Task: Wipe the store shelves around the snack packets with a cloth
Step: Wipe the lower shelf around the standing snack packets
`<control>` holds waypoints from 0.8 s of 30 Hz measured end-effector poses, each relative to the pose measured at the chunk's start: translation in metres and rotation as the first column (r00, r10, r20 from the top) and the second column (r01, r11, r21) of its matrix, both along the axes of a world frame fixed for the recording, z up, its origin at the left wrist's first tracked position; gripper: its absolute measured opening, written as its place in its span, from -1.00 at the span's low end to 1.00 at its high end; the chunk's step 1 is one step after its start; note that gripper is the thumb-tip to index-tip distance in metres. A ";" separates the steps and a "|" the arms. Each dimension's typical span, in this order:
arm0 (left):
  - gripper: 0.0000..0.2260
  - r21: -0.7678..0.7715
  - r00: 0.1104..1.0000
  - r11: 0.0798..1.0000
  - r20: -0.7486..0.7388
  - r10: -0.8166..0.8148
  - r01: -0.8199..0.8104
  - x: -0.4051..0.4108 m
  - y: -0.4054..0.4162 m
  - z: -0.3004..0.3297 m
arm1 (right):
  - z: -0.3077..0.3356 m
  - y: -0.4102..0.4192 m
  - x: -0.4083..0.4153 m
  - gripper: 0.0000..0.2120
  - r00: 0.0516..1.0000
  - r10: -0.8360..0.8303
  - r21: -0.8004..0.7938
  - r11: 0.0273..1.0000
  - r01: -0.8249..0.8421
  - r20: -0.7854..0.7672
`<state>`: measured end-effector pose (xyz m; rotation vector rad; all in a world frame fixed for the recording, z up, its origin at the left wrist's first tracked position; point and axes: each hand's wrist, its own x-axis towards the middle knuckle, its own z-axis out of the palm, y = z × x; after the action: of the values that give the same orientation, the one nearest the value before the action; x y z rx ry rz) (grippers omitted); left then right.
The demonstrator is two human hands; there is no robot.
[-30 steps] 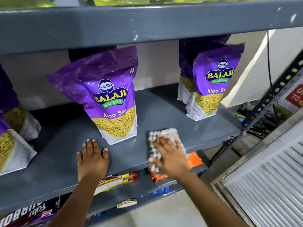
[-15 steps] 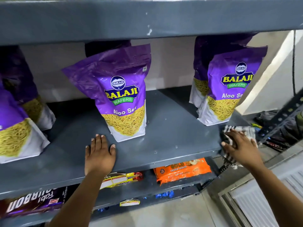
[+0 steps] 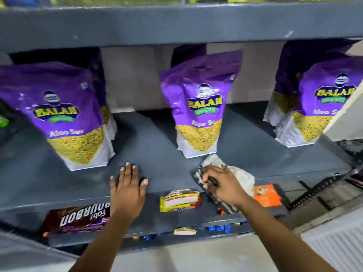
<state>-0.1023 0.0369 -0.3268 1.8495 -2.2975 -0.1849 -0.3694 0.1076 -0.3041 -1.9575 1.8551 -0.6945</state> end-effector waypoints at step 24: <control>-0.40 0.062 0.953 0.954 -0.055 0.297 -0.293 0.261 -0.055 -0.010 | 0.001 -0.107 0.329 -0.50 0.925 0.341 0.065 0.940 -0.335 -0.167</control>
<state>0.1585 -0.0185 -0.3372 2.1511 -1.9613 -0.2583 -0.0400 0.0006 -0.3034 -2.3004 1.5449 -0.3916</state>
